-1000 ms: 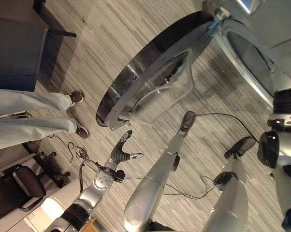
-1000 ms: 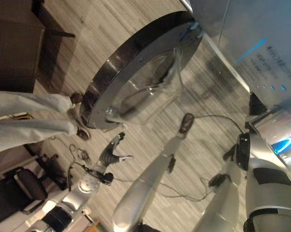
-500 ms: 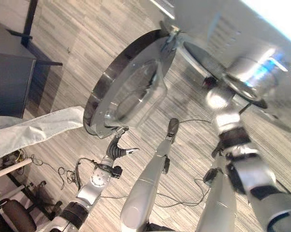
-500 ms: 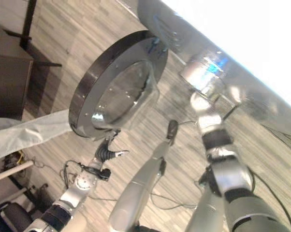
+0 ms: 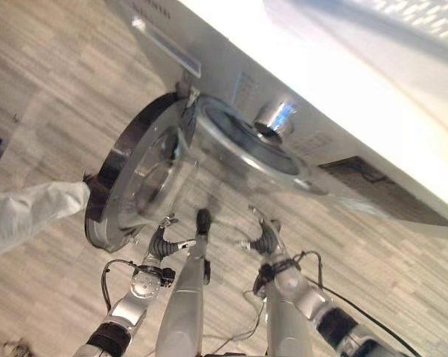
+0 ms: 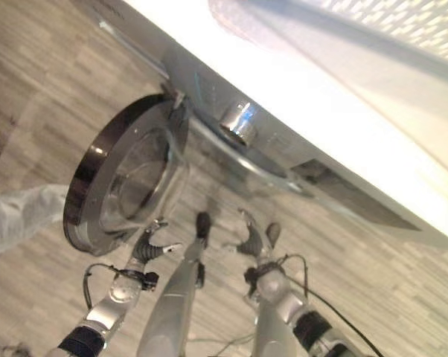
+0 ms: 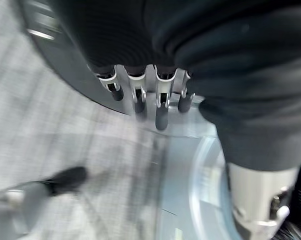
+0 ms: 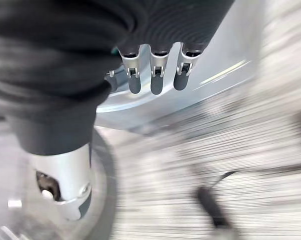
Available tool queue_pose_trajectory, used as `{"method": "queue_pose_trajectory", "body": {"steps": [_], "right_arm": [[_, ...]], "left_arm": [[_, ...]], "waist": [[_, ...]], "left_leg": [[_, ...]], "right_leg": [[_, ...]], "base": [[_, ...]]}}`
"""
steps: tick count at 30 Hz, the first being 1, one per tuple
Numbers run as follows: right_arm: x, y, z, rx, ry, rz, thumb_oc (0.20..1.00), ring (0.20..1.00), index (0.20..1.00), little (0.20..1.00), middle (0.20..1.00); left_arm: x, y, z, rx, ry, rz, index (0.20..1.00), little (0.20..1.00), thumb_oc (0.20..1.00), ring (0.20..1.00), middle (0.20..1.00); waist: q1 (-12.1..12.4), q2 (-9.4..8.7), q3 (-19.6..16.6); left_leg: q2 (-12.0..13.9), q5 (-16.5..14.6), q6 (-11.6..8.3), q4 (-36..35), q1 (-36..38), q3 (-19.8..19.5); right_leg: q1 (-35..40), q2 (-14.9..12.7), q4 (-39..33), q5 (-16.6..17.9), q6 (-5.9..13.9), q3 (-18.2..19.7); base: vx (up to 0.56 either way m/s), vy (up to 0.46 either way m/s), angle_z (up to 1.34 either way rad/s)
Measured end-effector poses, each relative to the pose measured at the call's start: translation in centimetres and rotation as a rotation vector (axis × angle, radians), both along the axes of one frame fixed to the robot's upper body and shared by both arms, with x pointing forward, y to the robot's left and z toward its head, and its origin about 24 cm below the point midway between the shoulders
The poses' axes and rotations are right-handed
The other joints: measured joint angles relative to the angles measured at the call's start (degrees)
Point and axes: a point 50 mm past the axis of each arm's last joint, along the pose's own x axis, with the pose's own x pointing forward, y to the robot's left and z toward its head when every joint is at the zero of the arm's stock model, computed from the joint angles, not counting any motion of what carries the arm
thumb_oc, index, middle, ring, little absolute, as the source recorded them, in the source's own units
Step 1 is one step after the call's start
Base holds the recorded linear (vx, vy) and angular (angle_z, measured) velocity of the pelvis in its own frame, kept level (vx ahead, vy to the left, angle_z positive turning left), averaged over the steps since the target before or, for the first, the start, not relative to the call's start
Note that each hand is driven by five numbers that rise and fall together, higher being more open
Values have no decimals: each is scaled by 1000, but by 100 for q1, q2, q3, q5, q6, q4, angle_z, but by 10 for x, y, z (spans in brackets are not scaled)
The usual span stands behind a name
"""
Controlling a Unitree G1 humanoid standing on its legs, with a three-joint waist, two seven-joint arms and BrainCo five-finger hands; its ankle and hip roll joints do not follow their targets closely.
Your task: Grab the laundry basket,head to the washer,open it,put in the laundry and shut it.
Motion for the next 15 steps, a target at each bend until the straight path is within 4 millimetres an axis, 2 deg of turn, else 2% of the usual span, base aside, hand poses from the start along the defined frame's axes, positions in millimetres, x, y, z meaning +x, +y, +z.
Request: {"method": "queue_pose_trajectory", "body": {"steps": [1,2,3,4,5,7,8,10,11,12,13,15], "right_arm": [[-9,-7,-10,-27,50,-5,1000,1000,1000,1000,1000],[-21,-24,-22,-71,106,-32,1000,1000,1000,1000,1000],[-47,-49,-42,-134,216,-78,1000,1000,1000,1000,1000],[-70,-68,-53,-160,292,-130,1000,1000,1000,1000,1000],[-84,-86,-57,-182,328,-191,1000,1000,1000,1000,1000],[-99,-106,-56,-193,348,-270,1000,1000,1000,1000,1000],[-114,-110,-64,-207,397,-299,1000,1000,1000,1000,1000],[-121,-117,-75,-211,463,-386,1000,1000,1000,1000,1000],[-135,-118,-81,-225,514,-399,1000,1000,1000,1000,1000],[-140,-117,-81,-220,523,-399,1000,1000,1000,1000,1000],[-142,-118,-81,-212,523,-413,1000,1000,1000,1000,1000],[-142,-125,-78,-213,510,-445,1000,1000,1000,1000,1000]], "left_arm": [[-7,7,-9,11,40,26,1000,1000,1000,1000,1000],[-11,8,-14,21,60,24,1000,1000,1000,1000,1000],[-27,29,-34,54,171,95,1000,1000,1000,1000,1000],[-45,37,-47,59,237,139,1000,1000,1000,1000,1000],[-48,38,-50,58,255,141,1000,1000,1000,1000,1000],[-51,38,-54,45,275,153,1000,1000,1000,1000,1000],[-51,38,-54,44,276,144,1000,1000,1000,1000,1000],[-55,40,-57,36,302,135,1000,1000,1000,1000,1000],[-63,35,-63,19,334,119,1000,1000,1000,1000,1000],[-65,36,-64,11,342,118,1000,1000,1000,1000,1000],[-75,39,-68,12,369,134,1000,1000,1000,1000,1000],[-92,39,-79,5,436,147,1000,1000,1000,1000,1000]], "waist": [[-42,-103,-71],[-100,-184,-136],[-219,-303,-226],[-361,-311,-499],[-461,-334,-631],[-521,-263,-763],[-591,-294,-937],[-628,-243,-1041],[-653,-35,-1318],[-660,-8,-1393],[-680,-17,-1449],[-710,110,-1593]], "left_leg": [[58,-156,30,76,166,113],[120,-166,-3,63,323,258],[208,-398,8,201,835,486],[280,-588,46,270,1113,634],[299,-644,7,269,1330,751],[352,-727,95,227,1677,893],[348,-784,24,249,1779,936],[420,-772,1,50,2179,1103],[537,-778,-24,-80,2277,1217],[519,-710,-77,-221,2447,1287],[435,-658,-115,-411,2693,1376],[452,-657,-122,-606,2904,1388]], "right_leg": [[133,-25,-52,-153,64,91],[197,32,30,-269,36,43],[554,58,116,69,31,283],[816,105,28,75,35,410],[950,130,2,67,30,489],[1237,133,-2,17,16,623],[1267,114,-48,-253,20,634],[1476,168,-55,-494,93,623],[1510,222,0,-596,186,596],[1496,220,107,-561,94,606],[1533,190,137,-313,-39,693],[1707,259,4,-318,-27,779]], "base": [[38,12,-73],[-24,47,-93],[88,46,-104],[50,43,-97],[67,28,-68],[94,24,-41],[85,37,-34],[67,23,-51],[122,19,-55],[98,12,-49],[100,-6,-33],[107,-6,-39]]}}
